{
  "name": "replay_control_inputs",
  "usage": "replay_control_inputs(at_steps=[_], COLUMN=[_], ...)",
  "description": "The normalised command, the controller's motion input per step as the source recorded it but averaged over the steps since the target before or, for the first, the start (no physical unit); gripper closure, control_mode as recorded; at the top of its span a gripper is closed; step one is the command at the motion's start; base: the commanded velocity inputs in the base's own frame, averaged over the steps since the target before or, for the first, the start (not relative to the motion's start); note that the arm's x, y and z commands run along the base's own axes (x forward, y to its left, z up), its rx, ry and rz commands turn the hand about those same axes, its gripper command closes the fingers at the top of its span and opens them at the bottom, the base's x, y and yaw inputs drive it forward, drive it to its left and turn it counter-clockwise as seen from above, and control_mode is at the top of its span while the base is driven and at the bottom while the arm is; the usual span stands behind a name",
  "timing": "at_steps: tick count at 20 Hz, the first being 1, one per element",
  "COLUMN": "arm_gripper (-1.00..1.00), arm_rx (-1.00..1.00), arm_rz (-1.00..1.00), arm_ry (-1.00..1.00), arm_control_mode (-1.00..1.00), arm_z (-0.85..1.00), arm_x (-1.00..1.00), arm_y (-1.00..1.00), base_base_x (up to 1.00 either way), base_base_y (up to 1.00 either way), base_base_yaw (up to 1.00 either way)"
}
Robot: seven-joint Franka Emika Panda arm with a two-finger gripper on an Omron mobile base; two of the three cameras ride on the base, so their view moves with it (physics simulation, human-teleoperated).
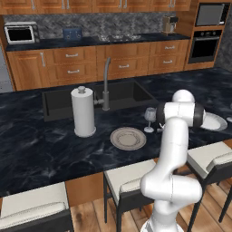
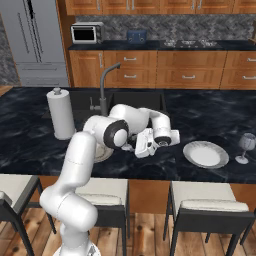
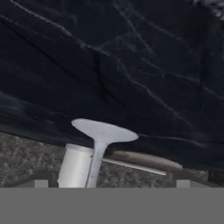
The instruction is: Retrieve the wine glasses from the counter and place one next to each plate.
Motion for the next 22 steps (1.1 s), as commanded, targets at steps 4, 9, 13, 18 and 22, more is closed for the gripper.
replay_control_inputs(at_steps=[4,9,13,18,22], arm_gripper=[-1.0,-1.0,-1.0,-1.0,-1.0], arm_rx=[-0.05,0.0,0.0,0.0,0.0], arm_rz=[-0.24,-0.18,-0.05,0.0,0.0], arm_ry=[-0.14,-0.16,-0.32,-0.38,-0.36], arm_control_mode=[-1.0,-1.0,-1.0,-1.0,-1.0], arm_z=[0.7,0.92,1.0,1.0,1.0], arm_x=[-0.59,-0.73,-0.88,-0.79,-0.71], arm_y=[-0.03,-0.08,0.0,0.01,0.08], base_base_x=[0.0,0.0,0.0,0.0,0.0], base_base_y=[0.0,0.0,0.0,0.0,0.0], base_base_yaw=[0.0,0.0,0.0,0.0,0.0])
